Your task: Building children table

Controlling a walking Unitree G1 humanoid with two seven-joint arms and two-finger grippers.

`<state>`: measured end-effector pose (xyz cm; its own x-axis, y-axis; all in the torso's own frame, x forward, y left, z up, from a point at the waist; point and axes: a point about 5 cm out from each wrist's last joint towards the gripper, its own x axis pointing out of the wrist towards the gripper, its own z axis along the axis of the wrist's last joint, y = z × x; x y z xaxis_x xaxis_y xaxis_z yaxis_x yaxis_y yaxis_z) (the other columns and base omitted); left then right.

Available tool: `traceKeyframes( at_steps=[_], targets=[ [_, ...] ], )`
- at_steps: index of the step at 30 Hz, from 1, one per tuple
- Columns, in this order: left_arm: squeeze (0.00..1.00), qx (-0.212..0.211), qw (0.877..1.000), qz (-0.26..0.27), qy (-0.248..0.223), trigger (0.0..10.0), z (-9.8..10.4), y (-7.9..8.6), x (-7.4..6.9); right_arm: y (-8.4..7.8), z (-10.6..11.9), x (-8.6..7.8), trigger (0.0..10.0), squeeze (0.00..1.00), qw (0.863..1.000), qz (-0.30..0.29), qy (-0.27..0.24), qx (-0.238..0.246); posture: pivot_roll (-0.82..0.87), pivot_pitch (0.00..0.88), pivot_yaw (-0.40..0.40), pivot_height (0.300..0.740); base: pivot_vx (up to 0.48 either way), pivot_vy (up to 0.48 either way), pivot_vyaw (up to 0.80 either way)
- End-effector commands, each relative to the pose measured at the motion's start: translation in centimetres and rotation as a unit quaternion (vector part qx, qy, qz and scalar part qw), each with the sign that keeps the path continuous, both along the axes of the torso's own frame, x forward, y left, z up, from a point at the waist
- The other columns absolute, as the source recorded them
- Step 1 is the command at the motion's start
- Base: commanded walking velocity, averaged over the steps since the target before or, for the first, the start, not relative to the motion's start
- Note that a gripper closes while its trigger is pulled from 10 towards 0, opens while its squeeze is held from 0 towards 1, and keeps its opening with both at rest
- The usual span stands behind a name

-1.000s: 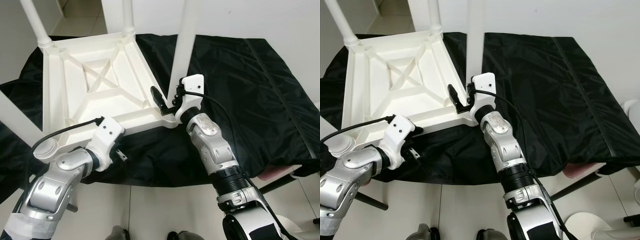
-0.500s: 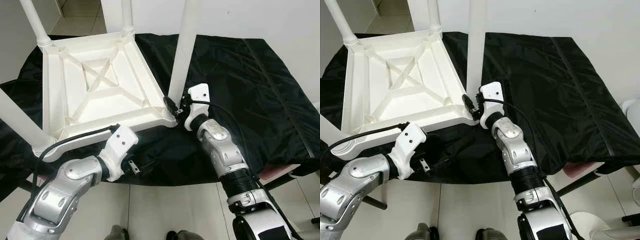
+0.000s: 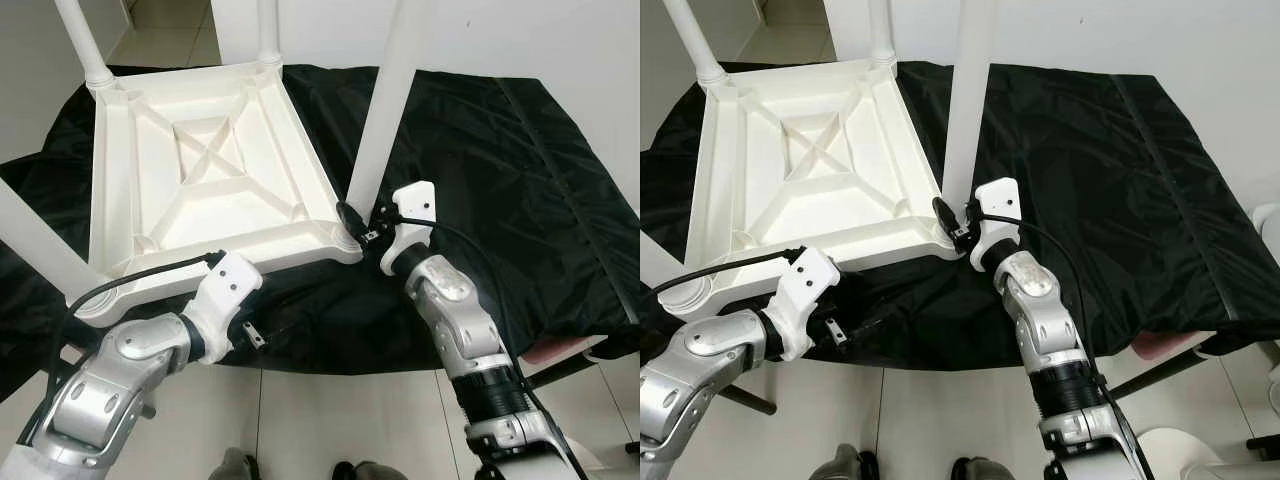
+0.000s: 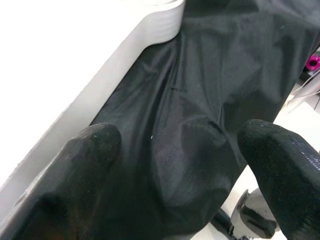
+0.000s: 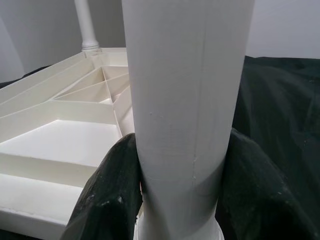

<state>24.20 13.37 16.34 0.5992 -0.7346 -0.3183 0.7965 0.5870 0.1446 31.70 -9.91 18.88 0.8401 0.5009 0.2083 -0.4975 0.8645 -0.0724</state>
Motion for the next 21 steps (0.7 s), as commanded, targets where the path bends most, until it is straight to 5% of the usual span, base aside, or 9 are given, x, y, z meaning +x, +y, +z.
traceKeyframes(
  at_steps=[1,16,17,21],
  targets=[
    [0.0,0.015,1.0,0.006,0.012,10.0,-0.6,0.4,-0.1,0.6,-0.6,-1.1,0.0,0.0,1.0,0.015,0.016,0.006,-0.09,0.154,-0.019,0.74,0.0,0.0,0.0],
    [0.0,0.032,0.999,0.021,0.02,10.0,-1.3,1.5,-0.2,0.9,-0.3,-3.2,0.0,0.0,1.0,0.017,0.019,0.019,-0.09,0.141,-0.021,0.74,0.0,0.0,0.0],
    [0.0,0.034,0.999,0.022,0.021,10.0,-1.4,1.6,-0.1,0.9,-0.5,-3.1,10.0,0.0,1.0,0.011,0.021,0.016,-0.09,0.141,-0.021,0.74,0.0,0.0,0.0],
    [0.0,0.036,0.999,0.022,0.021,10.0,-1.4,1.7,-0.1,0.6,-0.6,-2.8,10.0,0.0,1.0,-0.002,0.025,0.017,-0.08,0.135,-0.021,0.74,0.0,0.0,0.0]
  ],
)
